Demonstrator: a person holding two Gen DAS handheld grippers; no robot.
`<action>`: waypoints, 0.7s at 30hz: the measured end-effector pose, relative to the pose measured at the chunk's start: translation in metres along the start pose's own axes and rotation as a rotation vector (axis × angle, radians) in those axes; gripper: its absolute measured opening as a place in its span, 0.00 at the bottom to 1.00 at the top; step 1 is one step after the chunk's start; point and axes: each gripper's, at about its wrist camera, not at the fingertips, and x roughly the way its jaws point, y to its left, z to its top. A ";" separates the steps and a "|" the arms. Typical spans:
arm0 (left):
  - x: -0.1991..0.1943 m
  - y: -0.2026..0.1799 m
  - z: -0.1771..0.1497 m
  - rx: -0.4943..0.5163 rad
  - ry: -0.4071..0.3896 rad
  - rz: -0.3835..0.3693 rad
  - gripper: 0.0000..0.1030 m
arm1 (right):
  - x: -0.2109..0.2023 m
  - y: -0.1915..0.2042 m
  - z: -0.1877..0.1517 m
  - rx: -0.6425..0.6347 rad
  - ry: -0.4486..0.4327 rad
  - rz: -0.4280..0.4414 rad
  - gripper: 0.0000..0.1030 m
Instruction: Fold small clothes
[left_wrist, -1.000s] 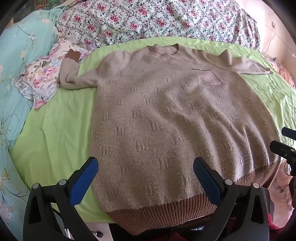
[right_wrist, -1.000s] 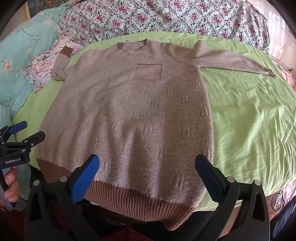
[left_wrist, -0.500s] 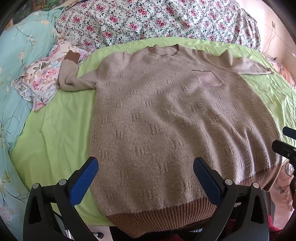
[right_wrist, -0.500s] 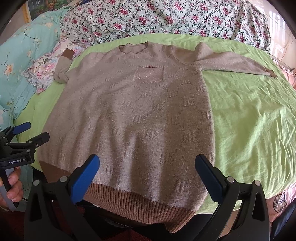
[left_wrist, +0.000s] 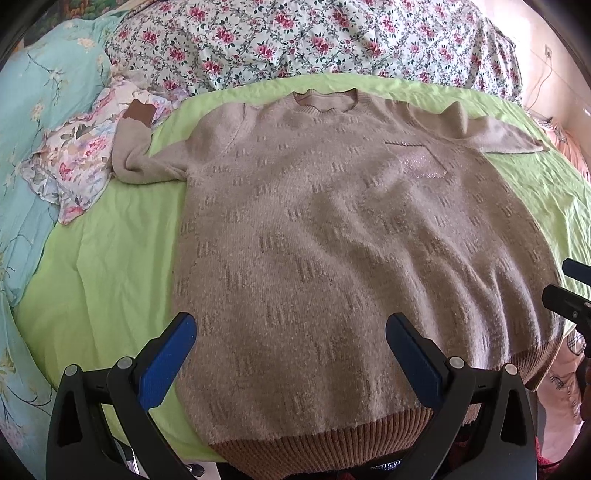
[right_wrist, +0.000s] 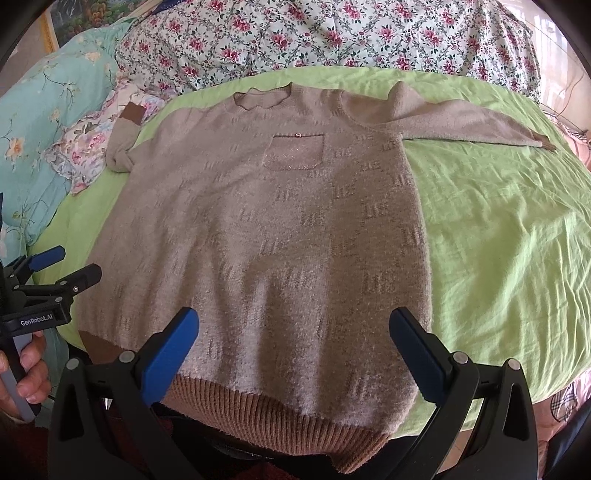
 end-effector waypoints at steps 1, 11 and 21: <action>0.001 0.000 0.001 0.001 0.003 0.000 1.00 | 0.001 0.000 0.001 0.001 0.001 0.001 1.00; 0.006 0.000 0.010 -0.028 0.015 -0.044 1.00 | 0.005 -0.002 0.011 0.009 0.002 0.010 1.00; 0.018 0.002 0.023 -0.021 -0.025 -0.038 1.00 | 0.010 -0.025 0.026 0.069 -0.029 0.042 1.00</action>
